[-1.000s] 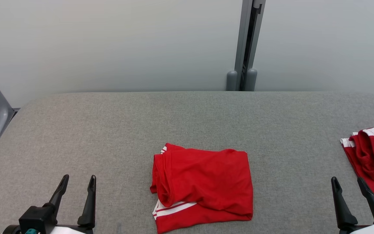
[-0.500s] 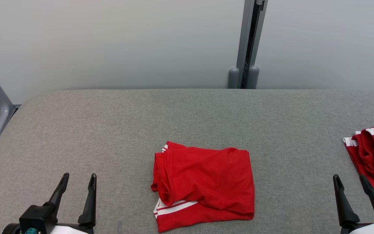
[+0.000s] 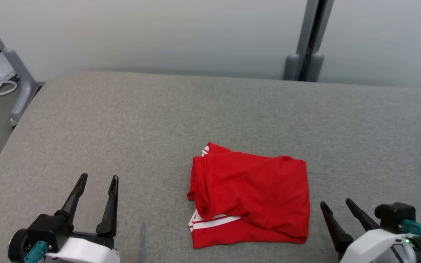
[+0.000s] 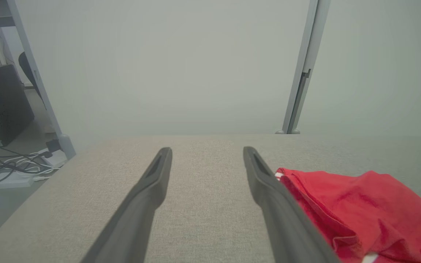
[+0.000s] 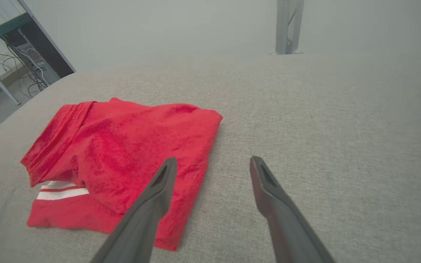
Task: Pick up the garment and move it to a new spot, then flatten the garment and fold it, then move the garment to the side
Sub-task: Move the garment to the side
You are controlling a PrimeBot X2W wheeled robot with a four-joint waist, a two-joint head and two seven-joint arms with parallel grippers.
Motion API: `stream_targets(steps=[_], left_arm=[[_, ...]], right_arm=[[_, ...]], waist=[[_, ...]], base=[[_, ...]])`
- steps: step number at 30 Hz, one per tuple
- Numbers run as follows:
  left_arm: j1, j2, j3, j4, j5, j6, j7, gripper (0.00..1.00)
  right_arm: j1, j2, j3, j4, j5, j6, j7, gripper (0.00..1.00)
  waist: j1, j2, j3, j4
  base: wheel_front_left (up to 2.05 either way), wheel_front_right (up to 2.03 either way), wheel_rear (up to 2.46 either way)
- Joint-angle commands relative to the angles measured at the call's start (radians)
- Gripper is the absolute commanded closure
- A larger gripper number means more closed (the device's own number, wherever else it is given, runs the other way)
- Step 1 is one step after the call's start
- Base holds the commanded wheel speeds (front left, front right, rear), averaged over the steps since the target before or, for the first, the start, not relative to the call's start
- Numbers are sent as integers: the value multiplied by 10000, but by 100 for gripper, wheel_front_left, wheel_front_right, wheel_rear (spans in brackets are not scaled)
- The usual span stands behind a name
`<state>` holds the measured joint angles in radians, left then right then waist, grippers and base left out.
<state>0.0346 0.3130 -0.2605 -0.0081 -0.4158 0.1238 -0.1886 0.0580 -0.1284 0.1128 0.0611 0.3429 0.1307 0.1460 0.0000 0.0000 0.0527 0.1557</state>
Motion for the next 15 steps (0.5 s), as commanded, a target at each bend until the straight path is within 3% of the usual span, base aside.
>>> stream_targets(steps=[1,14,15], left_arm=[[-236,-11,7,96,-56,-75,-102,0],[-1218,-387,-99,981,-111,-541,-596,0],[-1251,-406,-96,1043,-106,-576,-620,0]], right_arm=[[-289,-82,148,205,123,2,102,0],[-2176,-217,1211,2693,738,2,594,0],[-2237,-233,1282,2846,784,2,611,25]], waist=[[0,0,437,336],[0,0,1366,894],[0,0,1380,916]], base=[[0,0,0],[0,0,0],[0,0,0]])
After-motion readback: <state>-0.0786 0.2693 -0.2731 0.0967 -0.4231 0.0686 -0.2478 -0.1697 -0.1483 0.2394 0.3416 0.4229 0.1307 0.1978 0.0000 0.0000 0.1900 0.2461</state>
